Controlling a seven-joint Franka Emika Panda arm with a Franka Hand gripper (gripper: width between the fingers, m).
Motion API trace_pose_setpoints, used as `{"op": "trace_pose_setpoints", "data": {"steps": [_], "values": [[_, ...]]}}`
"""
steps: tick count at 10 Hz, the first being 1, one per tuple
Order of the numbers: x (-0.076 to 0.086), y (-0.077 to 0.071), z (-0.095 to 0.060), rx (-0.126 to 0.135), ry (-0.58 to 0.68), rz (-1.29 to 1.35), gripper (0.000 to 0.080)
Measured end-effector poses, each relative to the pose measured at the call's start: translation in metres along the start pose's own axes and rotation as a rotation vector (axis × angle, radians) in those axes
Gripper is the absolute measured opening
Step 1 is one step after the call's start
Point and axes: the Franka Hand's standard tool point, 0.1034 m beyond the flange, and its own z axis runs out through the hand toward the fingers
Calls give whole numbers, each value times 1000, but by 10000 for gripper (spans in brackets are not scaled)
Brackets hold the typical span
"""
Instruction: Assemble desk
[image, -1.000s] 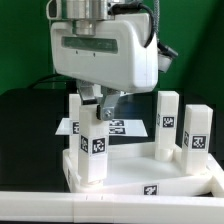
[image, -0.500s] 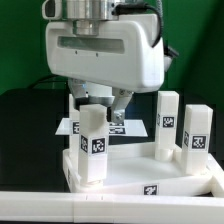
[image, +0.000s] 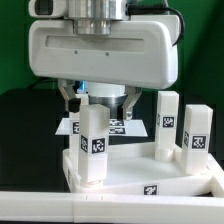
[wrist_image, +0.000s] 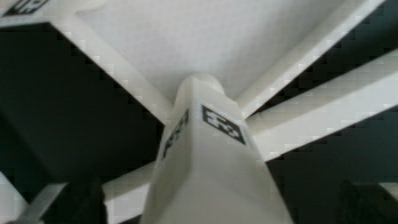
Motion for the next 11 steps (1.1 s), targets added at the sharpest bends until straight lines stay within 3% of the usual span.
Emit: {"op": "trace_pose_setpoints", "data": {"steps": [5,10,11], "values": [[0,2,0,-3,-1,-428,649],[2,8,1,-37,-9,-751,649],[2,9,1,-39,-10,-780,604]]}}
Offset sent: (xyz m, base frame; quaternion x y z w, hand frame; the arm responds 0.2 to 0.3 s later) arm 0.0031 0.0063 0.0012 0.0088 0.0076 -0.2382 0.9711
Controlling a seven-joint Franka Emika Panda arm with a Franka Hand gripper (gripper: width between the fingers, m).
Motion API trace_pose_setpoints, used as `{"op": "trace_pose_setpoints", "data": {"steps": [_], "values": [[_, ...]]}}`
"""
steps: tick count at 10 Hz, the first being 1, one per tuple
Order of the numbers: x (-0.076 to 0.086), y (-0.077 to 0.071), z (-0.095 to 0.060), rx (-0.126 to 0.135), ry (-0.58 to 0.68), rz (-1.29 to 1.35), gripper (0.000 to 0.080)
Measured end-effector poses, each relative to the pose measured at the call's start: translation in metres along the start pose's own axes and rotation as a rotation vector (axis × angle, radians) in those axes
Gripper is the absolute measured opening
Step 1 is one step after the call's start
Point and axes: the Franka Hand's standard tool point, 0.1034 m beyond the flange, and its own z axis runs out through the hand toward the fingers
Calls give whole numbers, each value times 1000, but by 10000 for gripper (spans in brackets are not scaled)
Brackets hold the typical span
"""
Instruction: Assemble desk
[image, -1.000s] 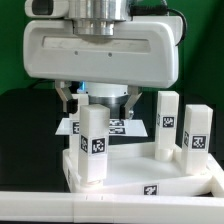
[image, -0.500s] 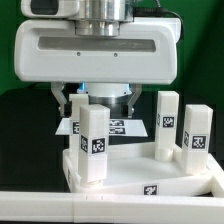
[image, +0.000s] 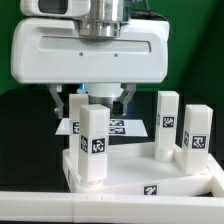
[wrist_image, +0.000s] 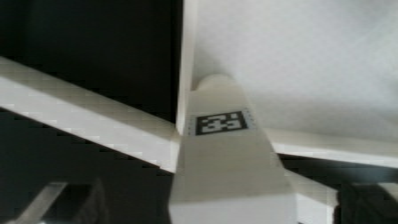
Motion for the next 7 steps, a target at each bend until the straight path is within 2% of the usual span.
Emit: {"op": "trace_pose_setpoints", "data": {"steps": [1,2,3,5,7], "values": [[0,0,0,0,0,13,604],[0,0,0,0,0,25,426],[0,0,0,0,0,51,290],[0,0,0,1,1,69,290],[0,-1,0,2,0,250,291]]}}
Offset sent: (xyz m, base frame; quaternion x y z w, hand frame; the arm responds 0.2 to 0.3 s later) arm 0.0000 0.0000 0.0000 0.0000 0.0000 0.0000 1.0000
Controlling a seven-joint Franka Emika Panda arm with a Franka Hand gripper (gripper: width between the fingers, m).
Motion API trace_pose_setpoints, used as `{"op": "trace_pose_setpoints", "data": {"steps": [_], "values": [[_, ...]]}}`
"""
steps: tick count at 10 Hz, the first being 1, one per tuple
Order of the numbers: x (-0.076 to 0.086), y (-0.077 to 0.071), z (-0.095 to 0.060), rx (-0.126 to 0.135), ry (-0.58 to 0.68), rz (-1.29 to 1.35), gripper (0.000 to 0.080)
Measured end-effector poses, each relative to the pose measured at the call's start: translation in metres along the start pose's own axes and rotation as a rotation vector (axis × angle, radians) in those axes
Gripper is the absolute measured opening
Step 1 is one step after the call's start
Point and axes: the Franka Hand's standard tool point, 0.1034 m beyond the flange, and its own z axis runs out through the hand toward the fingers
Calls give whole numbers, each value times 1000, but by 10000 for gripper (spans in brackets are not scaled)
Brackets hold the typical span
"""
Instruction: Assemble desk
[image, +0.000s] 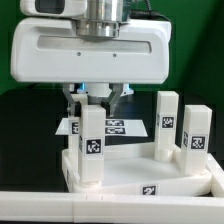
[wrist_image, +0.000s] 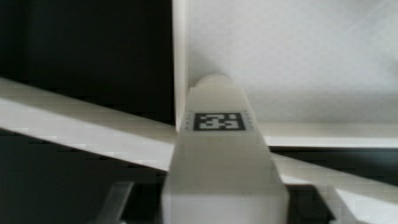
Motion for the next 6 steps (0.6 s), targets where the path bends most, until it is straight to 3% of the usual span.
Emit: {"op": "trace_pose_setpoints", "data": {"steps": [4,6], "values": [[0,-1,1,4,-1,356,291],[-1,0,1,26,0,583,291]]}}
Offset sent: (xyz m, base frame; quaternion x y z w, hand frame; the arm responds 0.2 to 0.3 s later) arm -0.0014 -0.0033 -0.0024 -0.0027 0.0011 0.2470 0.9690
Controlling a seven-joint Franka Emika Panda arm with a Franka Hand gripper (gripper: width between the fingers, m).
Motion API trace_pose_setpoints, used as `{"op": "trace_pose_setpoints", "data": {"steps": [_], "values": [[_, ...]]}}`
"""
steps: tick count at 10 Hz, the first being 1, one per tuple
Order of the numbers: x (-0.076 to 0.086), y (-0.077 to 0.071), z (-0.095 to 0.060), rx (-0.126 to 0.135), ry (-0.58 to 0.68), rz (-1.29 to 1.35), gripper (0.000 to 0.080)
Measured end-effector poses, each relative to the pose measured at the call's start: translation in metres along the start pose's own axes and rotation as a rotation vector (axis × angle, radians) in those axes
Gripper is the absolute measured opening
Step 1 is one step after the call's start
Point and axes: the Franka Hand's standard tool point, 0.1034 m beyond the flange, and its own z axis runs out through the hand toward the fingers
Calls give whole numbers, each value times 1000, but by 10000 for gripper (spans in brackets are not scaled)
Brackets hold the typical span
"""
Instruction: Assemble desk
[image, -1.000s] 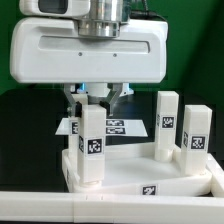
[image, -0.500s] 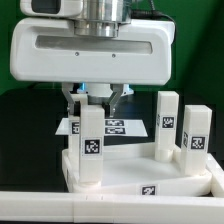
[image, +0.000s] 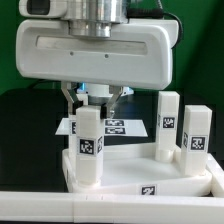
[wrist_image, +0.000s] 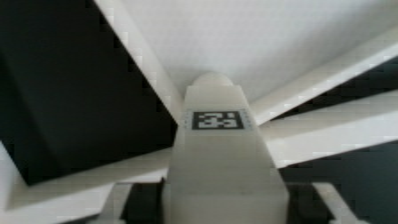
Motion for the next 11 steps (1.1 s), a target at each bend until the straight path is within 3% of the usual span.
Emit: {"op": "trace_pose_setpoints", "data": {"steps": [5,7,11], "values": [[1,1,1,28,-13,485,291],[1,0,1,27,-17,663,291],[1,0,2,28,-20,708,292]]}}
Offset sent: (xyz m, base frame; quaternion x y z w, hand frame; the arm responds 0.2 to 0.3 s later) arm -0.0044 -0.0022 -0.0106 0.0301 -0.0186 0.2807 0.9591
